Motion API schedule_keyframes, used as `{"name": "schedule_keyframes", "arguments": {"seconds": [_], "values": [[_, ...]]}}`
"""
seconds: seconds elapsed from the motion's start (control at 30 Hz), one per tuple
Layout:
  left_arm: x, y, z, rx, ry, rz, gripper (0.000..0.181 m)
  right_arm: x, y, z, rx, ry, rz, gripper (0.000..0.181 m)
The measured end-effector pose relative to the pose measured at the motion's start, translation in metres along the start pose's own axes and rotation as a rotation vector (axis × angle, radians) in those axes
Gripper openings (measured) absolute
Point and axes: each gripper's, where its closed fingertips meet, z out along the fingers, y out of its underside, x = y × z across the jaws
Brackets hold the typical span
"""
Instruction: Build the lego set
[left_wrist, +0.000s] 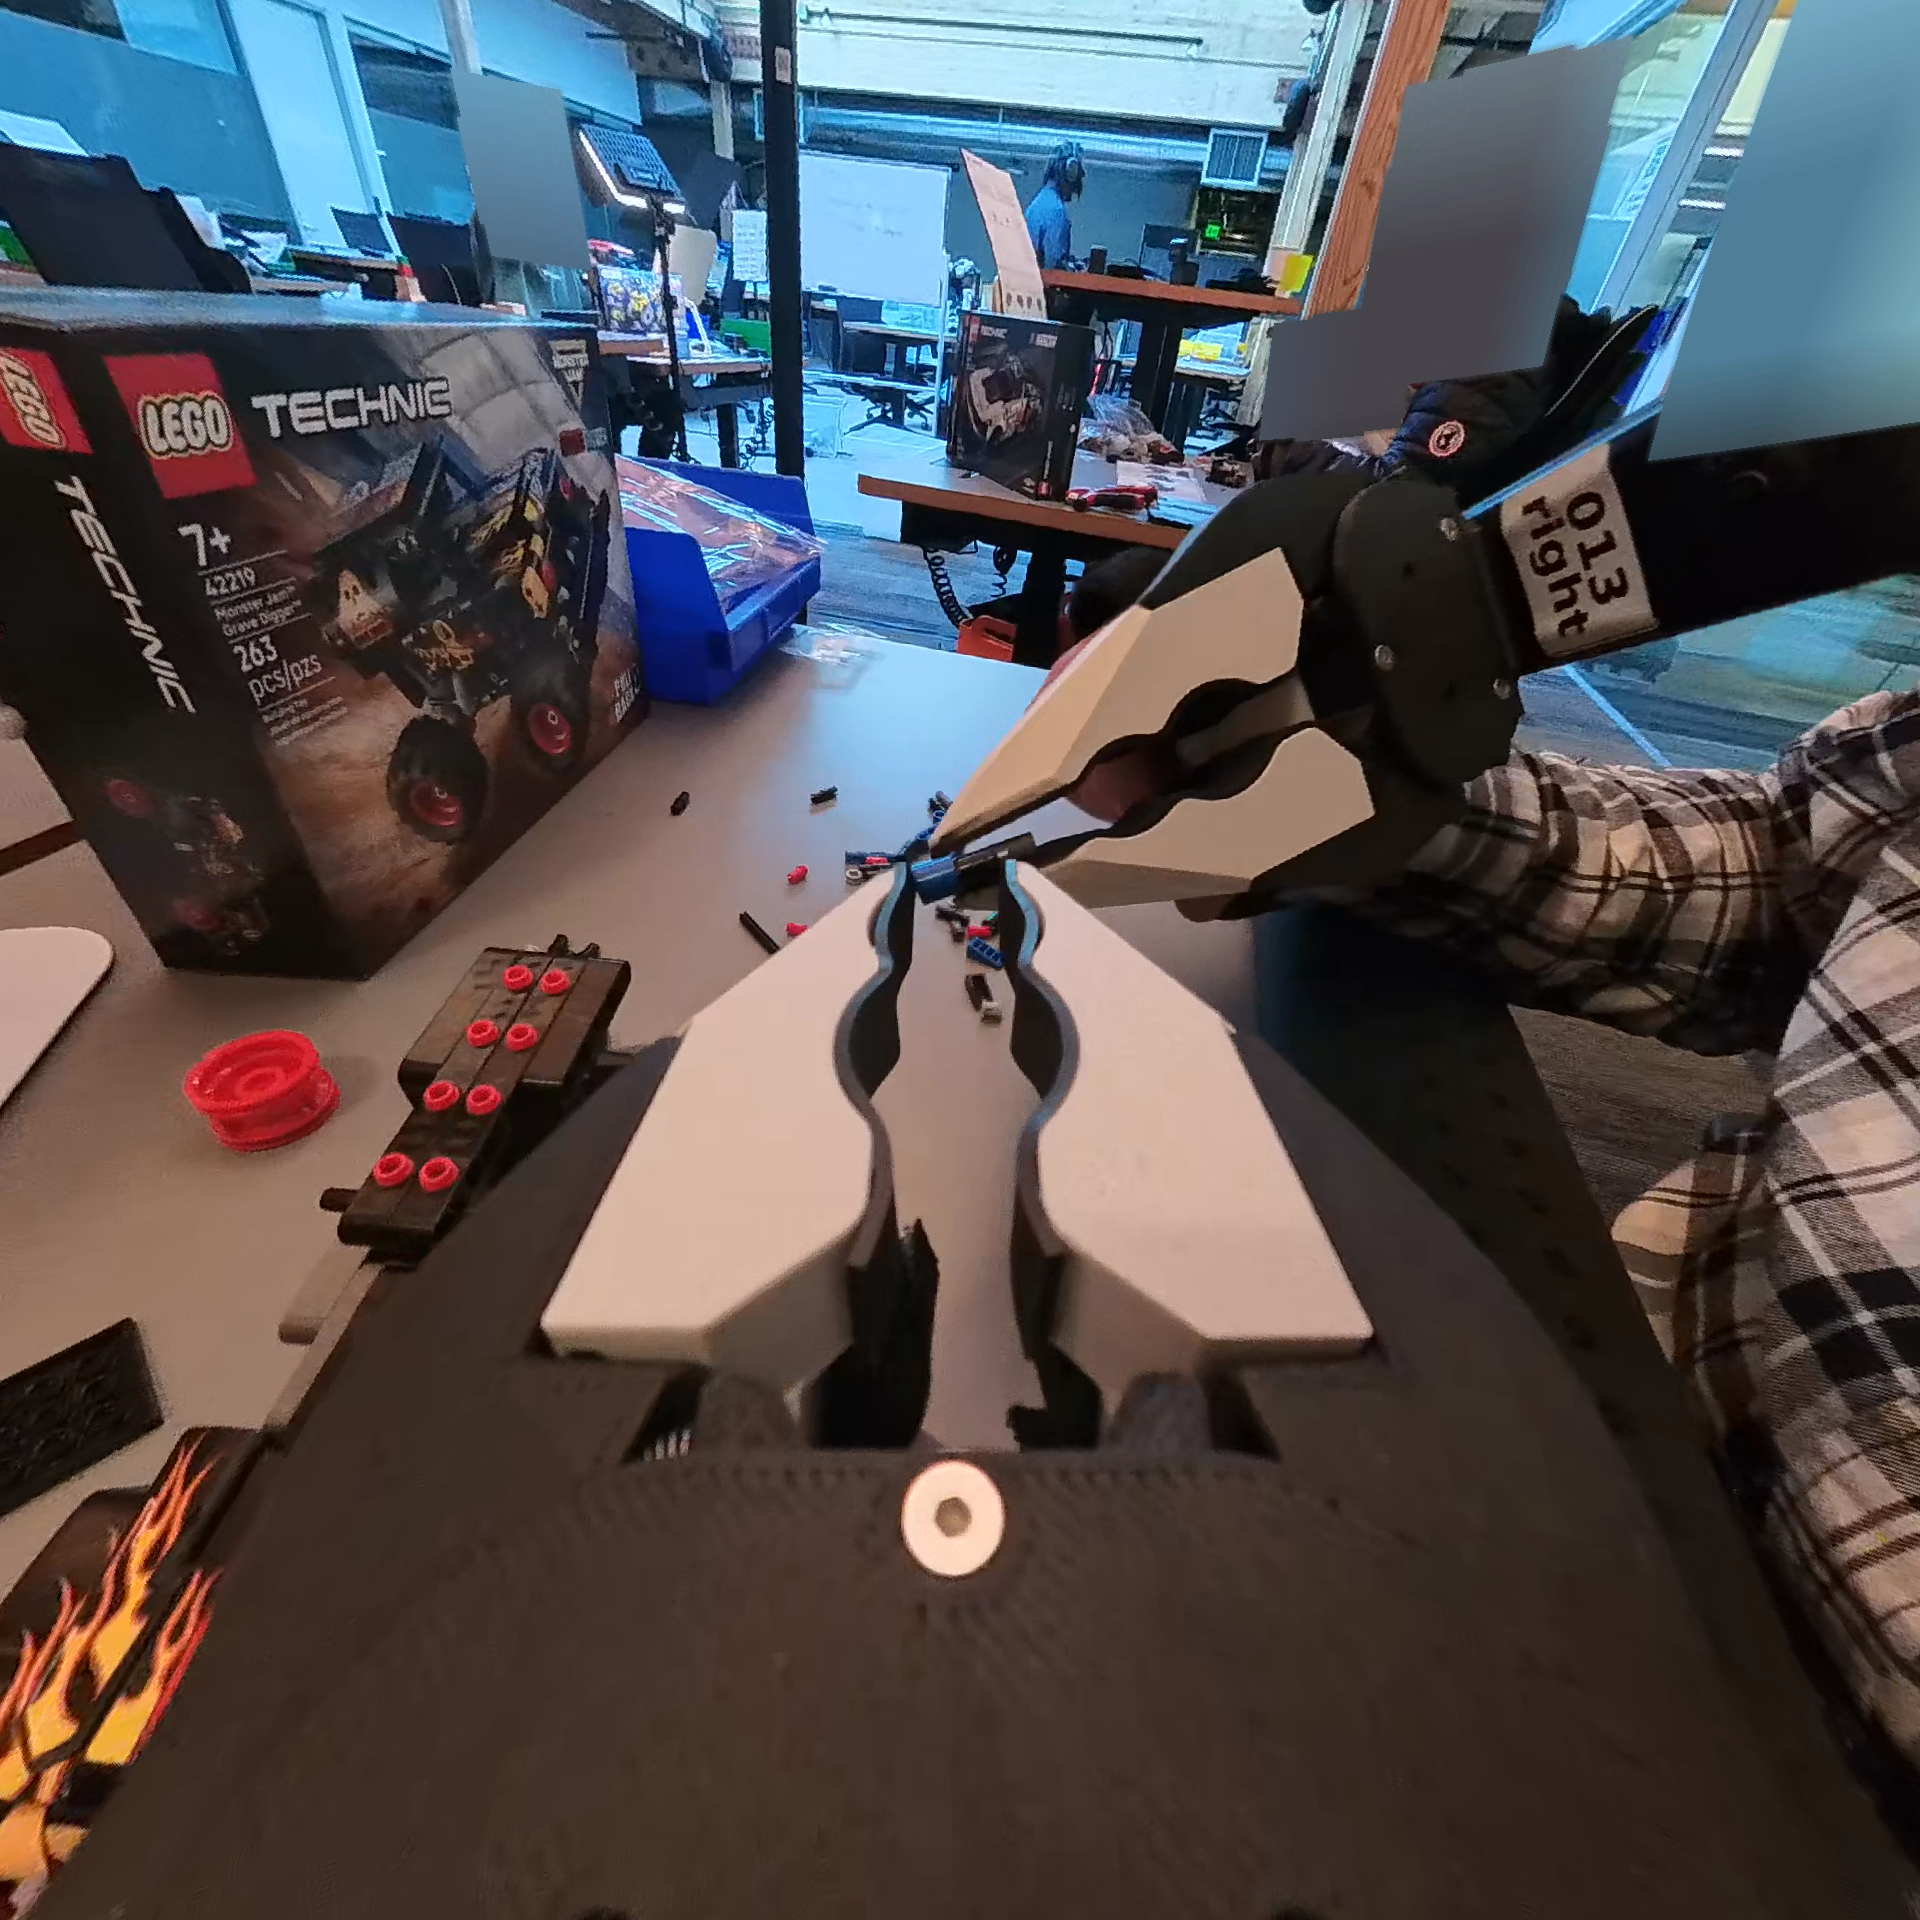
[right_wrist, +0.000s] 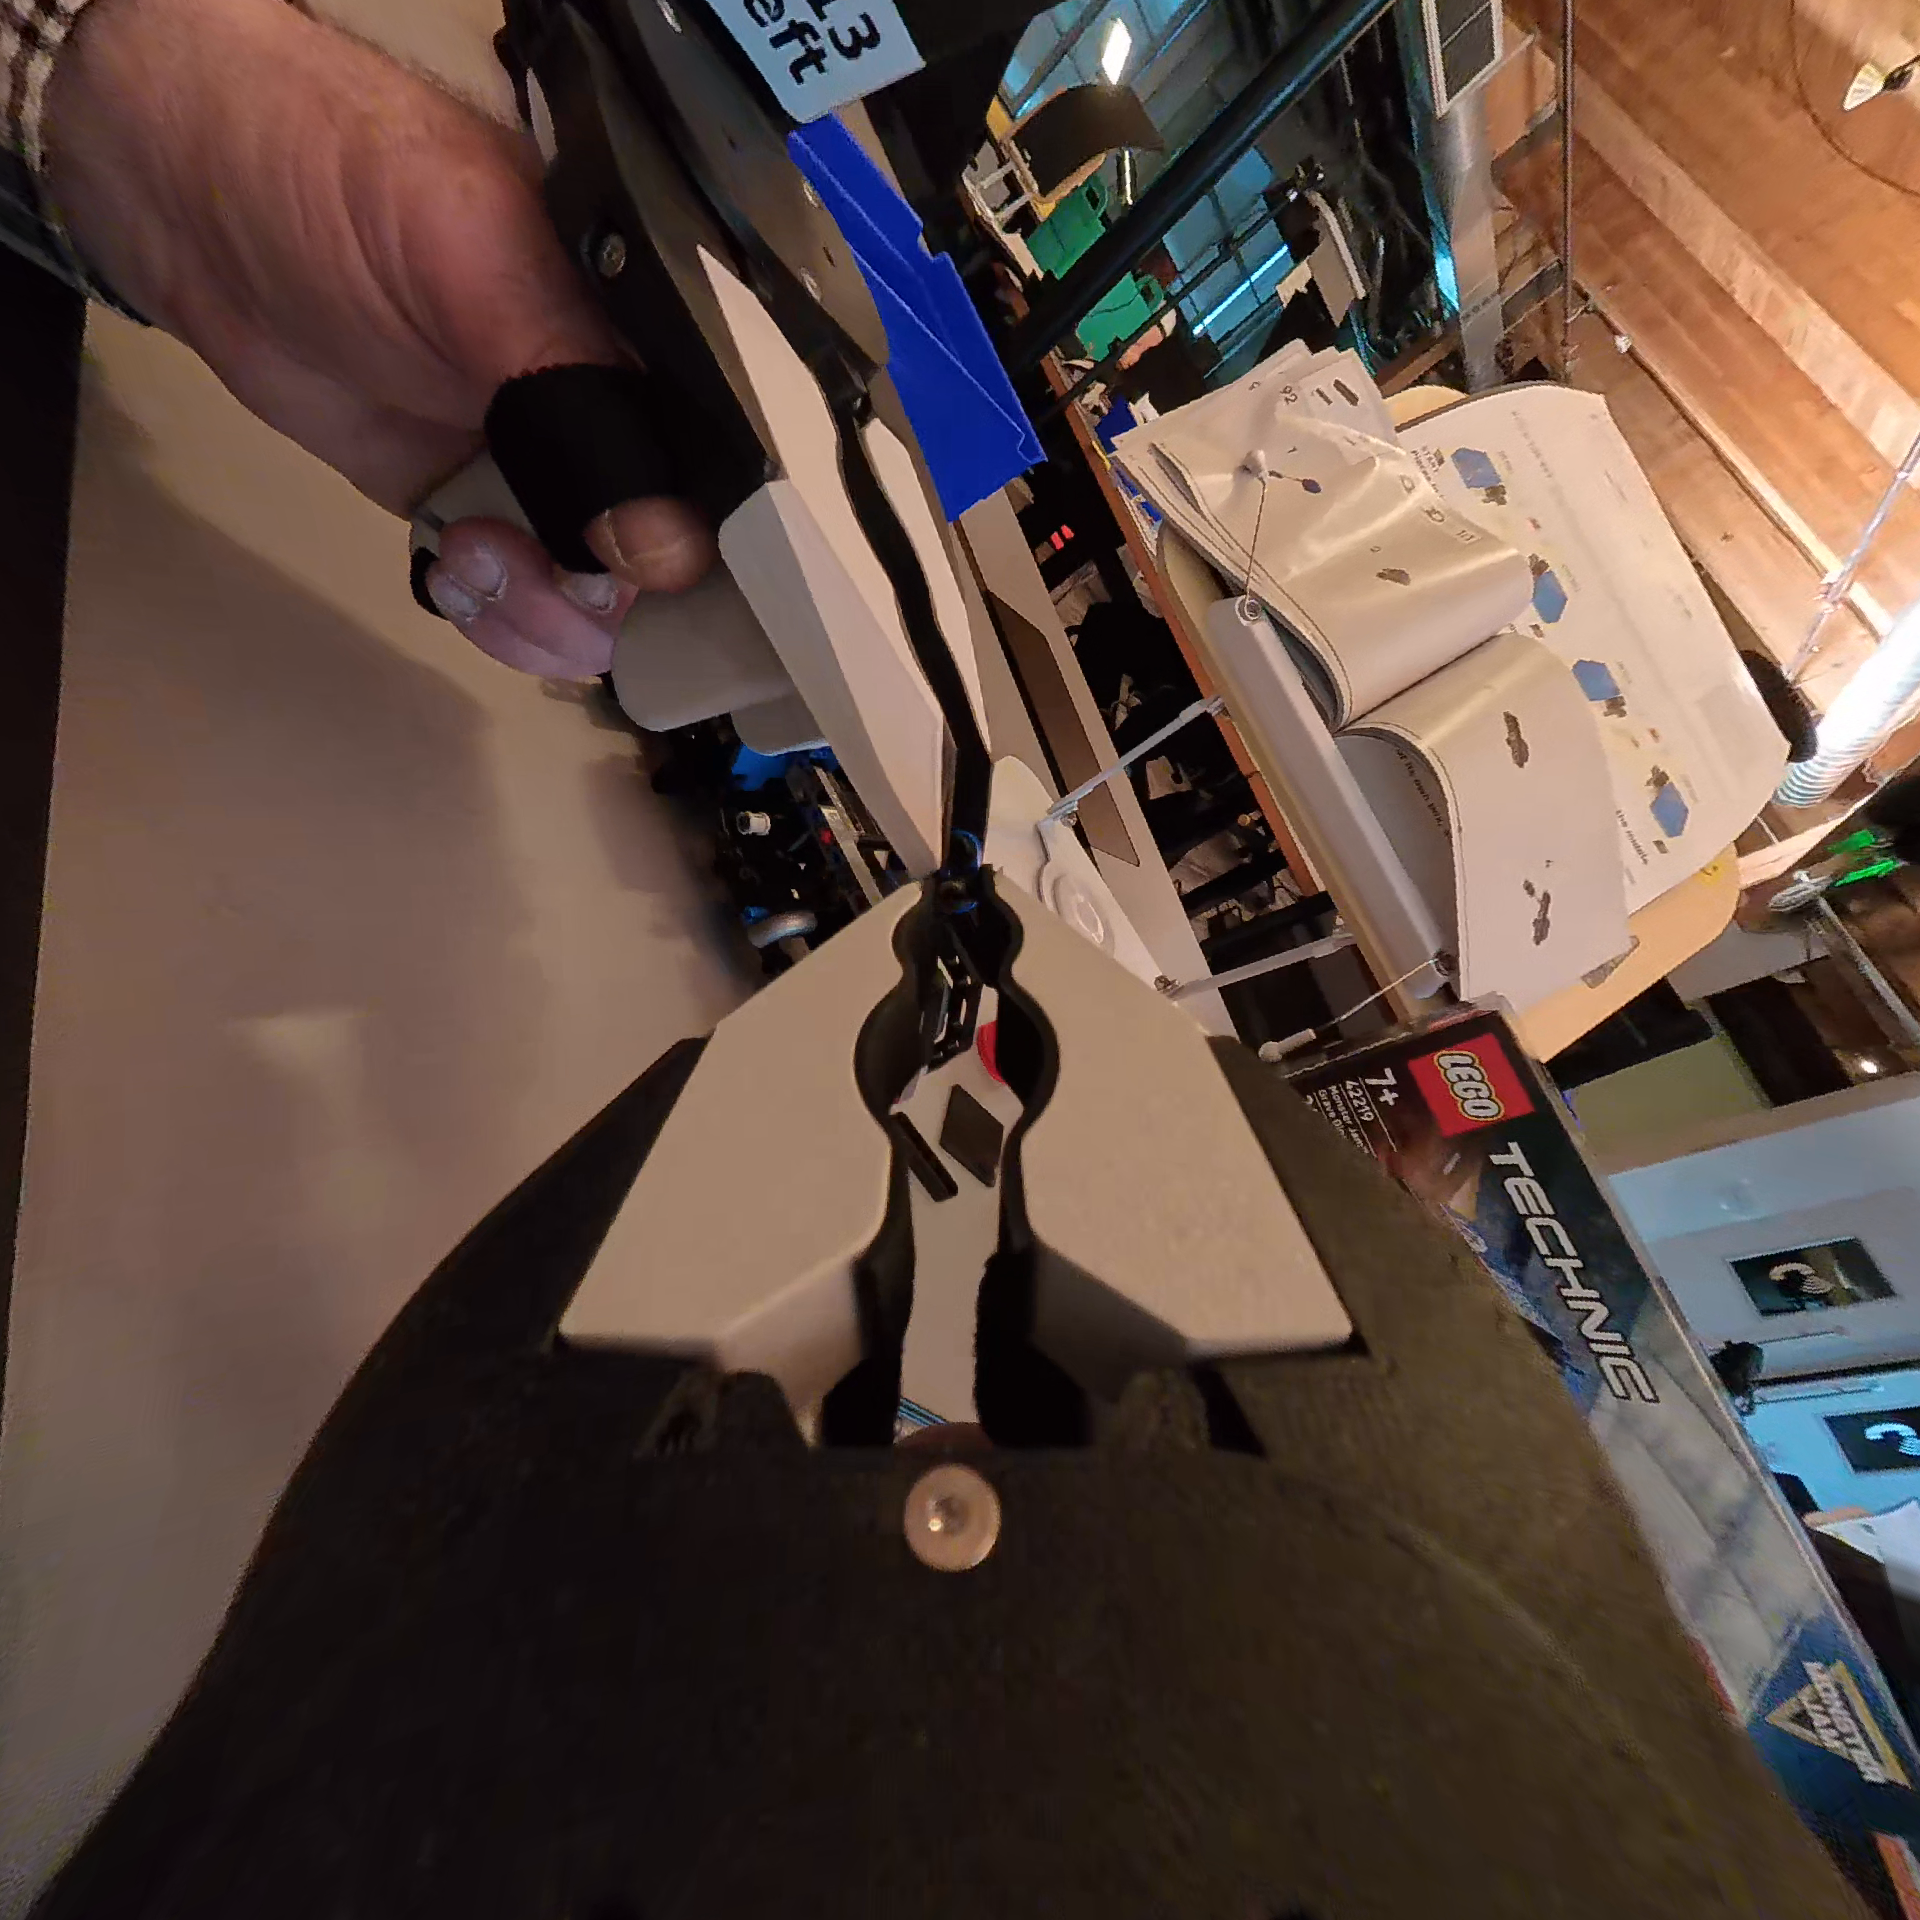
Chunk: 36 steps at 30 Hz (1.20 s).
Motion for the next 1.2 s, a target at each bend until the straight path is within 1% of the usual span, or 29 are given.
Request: {"name": "schedule_keyframes", "arguments": {"seconds": [0.13, 0.2, 0.23, 0.3, 0.37, 0.43, 0.5, 0.63, 0.77, 0.83, 0.93, 0.97, 1.07, 1.2], "values": [[-0.002, 0.0, -0.001, -0.001, -0.018, 0.019, 0.014, 0.0, 0.002, -0.002, 0.004, -0.025, 0.045, 0.011], [-0.004, 0.0, -0.001, -0.005, -0.023, 0.012, 0.014, 0.001, 0.007, -0.004, -0.015, -0.046, 0.038, 0.012], [-0.005, 0.002, -0.001, -0.016, -0.03, 0.012, 0.014, 0.002, 0.014, -0.004, -0.052, -0.065, 0.051, 0.012], [-0.007, 0.006, -0.001, -0.046, -0.037, 0.007, 0.014, 0.003, 0.038, -0.003, -0.145, -0.154, 0.148, 0.01], [-0.006, 0.02, 0.003, -0.131, -0.021, -0.01, 0.014, 0.016, 0.069, -0.001, -0.254, -0.162, 0.217, 0.006], [-0.006, 0.035, 0.007, -0.212, -0.028, 0.003, 0.014, 0.02, 0.094, 0.004, -0.328, -0.224, 0.278, 0.006], [-0.002, 0.048, 0.01, -0.283, -0.017, 0.021, 0.014, 0.022, 0.112, 0.013, -0.367, -0.269, 0.258, 0.007], [-0.004, 0.065, 0.012, -0.382, -0.049, 0.082, 0.014, 0.011, 0.145, 0.035, -0.442, -0.414, 0.225, 0.012], [0.0, 0.084, 0.013, -0.475, -0.023, 0.073, 0.014, 0.001, 0.153, 0.057, -0.424, -0.517, 0.254, 0.016], [0.002, 0.092, 0.013, -0.514, -0.017, 0.081, 0.014, -0.006, 0.158, 0.064, -0.443, -0.569, 0.251, 0.017], [0.002, 0.1, 0.014, -0.556, -0.016, 0.093, 0.015, -0.01, 0.165, 0.07, -0.478, -0.609, 0.277, 0.013], [0.001, 0.102, 0.014, -0.569, -0.02, 0.098, 0.015, -0.011, 0.165, 0.071, -0.477, -0.624, 0.293, 0.01], [0.002, 0.11, 0.013, -0.608, -0.017, 0.098, 0.015, -0.014, 0.163, 0.07, -0.465, -0.641, 0.317, 0.008], [0.003, 0.119, 0.012, -0.653, -0.013, 0.11, 0.015, -0.013, 0.162, 0.061, -0.495, -0.639, 0.337, 0.006]]}}
